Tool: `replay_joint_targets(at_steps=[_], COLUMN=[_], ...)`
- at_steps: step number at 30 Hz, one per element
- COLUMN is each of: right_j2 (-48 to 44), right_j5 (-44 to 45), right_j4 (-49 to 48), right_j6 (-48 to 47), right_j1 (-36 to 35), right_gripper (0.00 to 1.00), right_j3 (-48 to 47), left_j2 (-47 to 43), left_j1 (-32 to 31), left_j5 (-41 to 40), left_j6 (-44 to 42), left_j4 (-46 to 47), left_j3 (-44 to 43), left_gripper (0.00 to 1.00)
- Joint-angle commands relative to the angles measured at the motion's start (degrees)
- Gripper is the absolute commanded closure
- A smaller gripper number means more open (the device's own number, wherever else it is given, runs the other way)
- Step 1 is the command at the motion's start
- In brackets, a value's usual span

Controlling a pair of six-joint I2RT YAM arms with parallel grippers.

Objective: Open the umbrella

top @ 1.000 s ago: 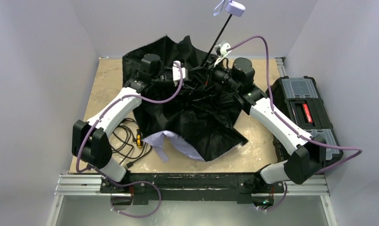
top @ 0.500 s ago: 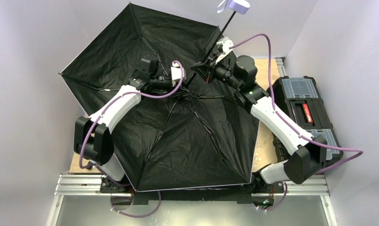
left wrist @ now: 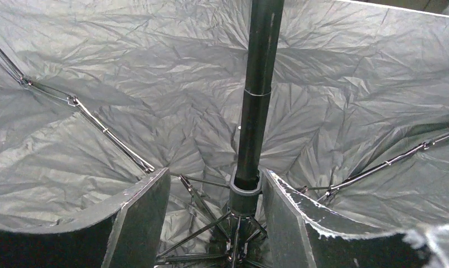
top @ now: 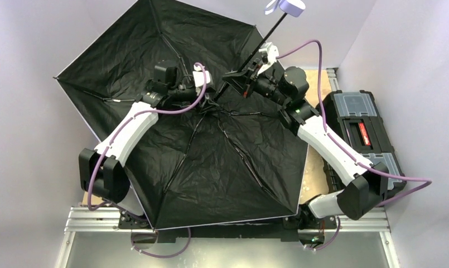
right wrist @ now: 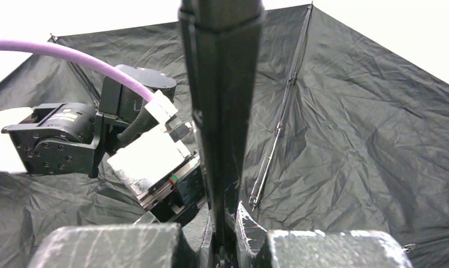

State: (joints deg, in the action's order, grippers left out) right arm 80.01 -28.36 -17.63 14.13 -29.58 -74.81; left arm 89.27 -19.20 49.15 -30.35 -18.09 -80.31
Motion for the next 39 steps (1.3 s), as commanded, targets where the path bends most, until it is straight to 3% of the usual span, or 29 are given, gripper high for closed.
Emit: replay_joint_targets(at_steps=[1,8,12,17,24,27,31,35,37,39], right_j2=[-6.01,-4.07,-3.57,-3.16,-3.6,-3.9,-4.39,-4.85,-4.9,-5.22], right_j5=[-3.41,-2.78,-2.54,-2.75,-3.43,-3.58,-5.15,-5.57,-6.09,-7.35], right_j4=[-14.64,-15.44,-14.71,-13.84,-12.79,-11.75,-12.89,-13.57,-14.0,-14.68], right_j6=[3.78,3.52,1.91,-0.8,-2.59,-3.33,-1.58,-0.75,-0.08,0.29], right_j1=[-0.77,-2.02,-2.43,-3.1,-3.25,-3.23,-3.39,-3.56,-3.57,-3.55], right_gripper=[1.0,1.0,1.0,1.0,1.0,1.0,1.0,1.0,1.0,1.0], right_j3=[-1.84,-2.25,-1.68,0.03,0.64,0.82,1.76,2.56,2.62,2.89], left_j2=[-3.05,-5.17,-6.92,-8.32,-9.54,-10.09,-10.49,-9.76,-9.62,-9.83], left_j1=[0.83,-2.32,-4.65,-7.56,-6.1,-5.02,-4.97,-5.05,-5.26,-5.31], left_j5=[-4.29,-4.38,-4.03,-9.11,-16.54,-16.03,-14.54,-13.18,-13.03,-13.15], left_j6=[2.32,6.68,8.36,7.85,3.86,4.66,5.94,6.86,6.3,4.63], left_j4=[-0.46,1.83,2.11,-0.92,-4.72,-3.44,0.44,1.88,2.83,3.29], left_j3=[2.22,1.83,1.87,-0.91,-1.27,-0.99,-0.45,-1.67,-1.75,-1.97], left_gripper=[0.4,0.43,0.32,0.3,0.54,0.55,0.72,0.69,0.8,0.99])
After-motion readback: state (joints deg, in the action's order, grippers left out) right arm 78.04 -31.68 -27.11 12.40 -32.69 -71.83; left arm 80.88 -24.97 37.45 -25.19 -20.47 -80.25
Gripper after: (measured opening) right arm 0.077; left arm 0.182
